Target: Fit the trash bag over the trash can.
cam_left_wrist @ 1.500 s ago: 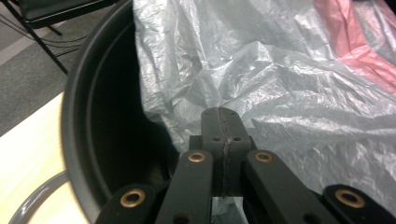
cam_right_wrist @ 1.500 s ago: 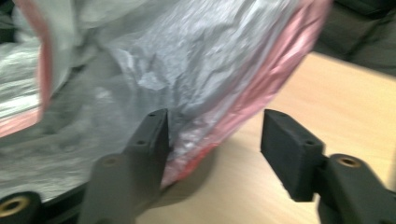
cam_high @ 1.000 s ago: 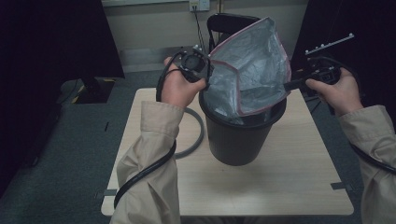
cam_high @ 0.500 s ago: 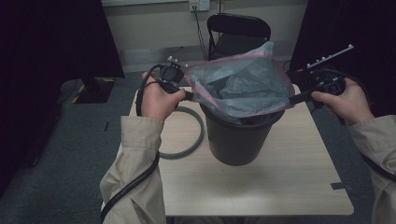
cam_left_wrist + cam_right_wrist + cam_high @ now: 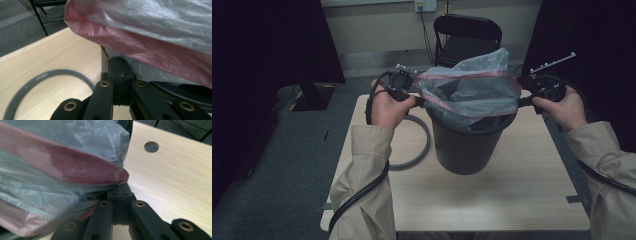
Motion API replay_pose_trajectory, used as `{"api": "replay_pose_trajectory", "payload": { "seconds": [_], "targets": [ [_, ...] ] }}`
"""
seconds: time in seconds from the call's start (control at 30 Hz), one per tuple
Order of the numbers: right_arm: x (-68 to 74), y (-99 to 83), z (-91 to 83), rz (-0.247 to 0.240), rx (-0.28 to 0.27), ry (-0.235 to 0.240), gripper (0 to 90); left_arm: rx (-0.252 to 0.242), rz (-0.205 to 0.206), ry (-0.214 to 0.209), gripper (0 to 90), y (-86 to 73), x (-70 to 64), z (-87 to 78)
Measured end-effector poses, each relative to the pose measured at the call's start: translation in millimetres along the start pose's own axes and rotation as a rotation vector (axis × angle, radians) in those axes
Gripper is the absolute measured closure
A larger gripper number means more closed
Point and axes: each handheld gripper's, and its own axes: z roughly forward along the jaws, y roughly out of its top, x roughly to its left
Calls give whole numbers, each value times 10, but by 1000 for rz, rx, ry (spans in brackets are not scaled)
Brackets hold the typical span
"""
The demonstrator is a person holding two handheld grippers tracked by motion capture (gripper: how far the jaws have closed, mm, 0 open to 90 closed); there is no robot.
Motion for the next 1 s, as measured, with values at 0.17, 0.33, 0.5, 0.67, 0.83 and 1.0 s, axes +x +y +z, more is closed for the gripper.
{"api": "replay_pose_trajectory", "payload": {
  "seconds": [0.17,0.33,0.5,0.67,0.83,1.0],
  "targets": [
    [-31,28,17,6,7,4,900,-3,0,-7,900,-5,-2,-13],
    [-5,-10,-82,-17,6,-11,837,-2,5,-22,900,-50,-43,-62],
    [-8,-101,-248,15,-21,-25,560,3,23,-26,900,-84,-143,-121],
    [95,-130,-490,10,-64,13,417,-2,34,-54,900,-132,-243,-172],
    [201,-77,-523,12,-83,17,375,-2,53,-70,900,-156,-336,-207],
    [263,-26,-425,9,-73,23,373,-14,66,-85,900,-161,-390,-203]
  ]
}}
